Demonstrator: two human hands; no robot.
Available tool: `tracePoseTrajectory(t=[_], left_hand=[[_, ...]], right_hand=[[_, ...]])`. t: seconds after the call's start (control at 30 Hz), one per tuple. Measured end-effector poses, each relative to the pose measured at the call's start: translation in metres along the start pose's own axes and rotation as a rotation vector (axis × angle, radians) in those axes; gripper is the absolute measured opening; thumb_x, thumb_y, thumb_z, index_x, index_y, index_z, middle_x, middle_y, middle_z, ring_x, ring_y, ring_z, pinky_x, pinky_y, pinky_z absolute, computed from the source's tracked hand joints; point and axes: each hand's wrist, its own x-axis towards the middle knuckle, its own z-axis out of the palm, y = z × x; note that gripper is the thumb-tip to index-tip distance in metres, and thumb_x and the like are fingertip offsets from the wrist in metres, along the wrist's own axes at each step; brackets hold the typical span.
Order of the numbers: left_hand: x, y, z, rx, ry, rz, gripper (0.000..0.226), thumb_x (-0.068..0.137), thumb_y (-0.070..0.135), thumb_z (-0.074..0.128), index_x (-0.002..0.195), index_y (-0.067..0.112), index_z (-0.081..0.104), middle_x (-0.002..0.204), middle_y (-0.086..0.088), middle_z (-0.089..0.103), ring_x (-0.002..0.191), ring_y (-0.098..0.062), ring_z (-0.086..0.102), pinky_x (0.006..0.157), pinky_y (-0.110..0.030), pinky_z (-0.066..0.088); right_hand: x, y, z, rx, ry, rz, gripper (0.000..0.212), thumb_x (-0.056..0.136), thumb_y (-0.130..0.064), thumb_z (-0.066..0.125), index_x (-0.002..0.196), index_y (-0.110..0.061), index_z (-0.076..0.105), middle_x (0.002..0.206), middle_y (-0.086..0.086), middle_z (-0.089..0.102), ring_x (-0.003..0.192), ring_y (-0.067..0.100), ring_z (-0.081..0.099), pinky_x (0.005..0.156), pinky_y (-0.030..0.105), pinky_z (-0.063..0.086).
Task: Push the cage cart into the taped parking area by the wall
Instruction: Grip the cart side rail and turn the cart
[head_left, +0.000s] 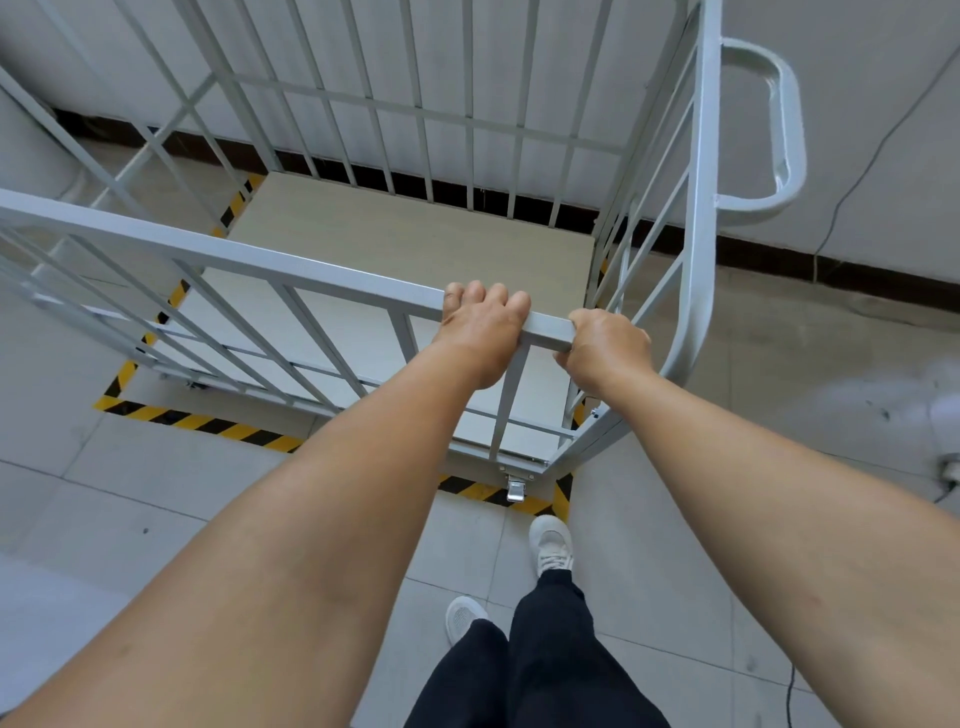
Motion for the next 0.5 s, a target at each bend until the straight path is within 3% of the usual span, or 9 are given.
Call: tracePoseTrajectory(t=[0.33,0.5], left_hand=[[-0.0022,-0.0003,-0.0009,-0.028,0.002,0.000,0.020,0.095,0.015,0.047,0.114,0.018,0.041,0.116,-0.007,0.045,0.113,-0.029,0.037,0.107,-0.045,0.019],[-0.0015,0.0001,-0.0015,-0.031,0.006,0.004,0.020,0.095,0.013,0.047,0.114,0.018,0.041,0.115,-0.007,0.045,0.112,-0.029,0.037,0.106,-0.046,0.019]], right_hand=[[0.0000,-0.0004,0.0021,0.000,0.002,-0.005,0.009,0.091,-0.024,0.057,0.099,-0.019,0.059,0.094,0.006,0.064,0.096,0.030,0.059,0.084,0.037,0.040],[0.0017,0.0010,0.0022,-0.012,0.002,-0.020,0.003,0.091,-0.023,0.056,0.094,-0.021,0.056,0.084,0.002,0.057,0.090,0.029,0.059,0.076,0.036,0.037]])
